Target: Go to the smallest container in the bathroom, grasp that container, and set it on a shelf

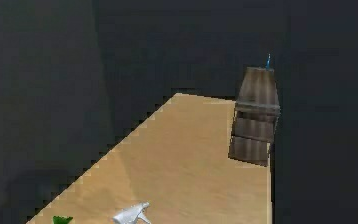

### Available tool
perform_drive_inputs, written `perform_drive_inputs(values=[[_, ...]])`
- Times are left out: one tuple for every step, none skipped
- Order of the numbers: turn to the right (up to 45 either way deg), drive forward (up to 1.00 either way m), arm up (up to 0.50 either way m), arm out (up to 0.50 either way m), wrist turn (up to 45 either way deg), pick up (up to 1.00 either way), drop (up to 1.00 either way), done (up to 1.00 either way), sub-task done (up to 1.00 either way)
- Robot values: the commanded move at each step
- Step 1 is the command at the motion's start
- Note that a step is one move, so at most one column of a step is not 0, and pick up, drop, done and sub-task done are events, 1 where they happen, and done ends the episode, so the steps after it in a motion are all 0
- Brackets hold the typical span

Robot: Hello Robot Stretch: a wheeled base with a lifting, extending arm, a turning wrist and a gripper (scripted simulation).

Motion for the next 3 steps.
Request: perform_drive_inputs(values=[[0.0,1.00,0.00,0.00,0.0,0.00,0.00,0.00,0.00],[3.0,0.00,0.00,0.00,0.0,0.00,0.00,0.00,0.00],[0.0,0.90,0.00,0.00,0.0,0.00,0.00,0.00,0.00]])
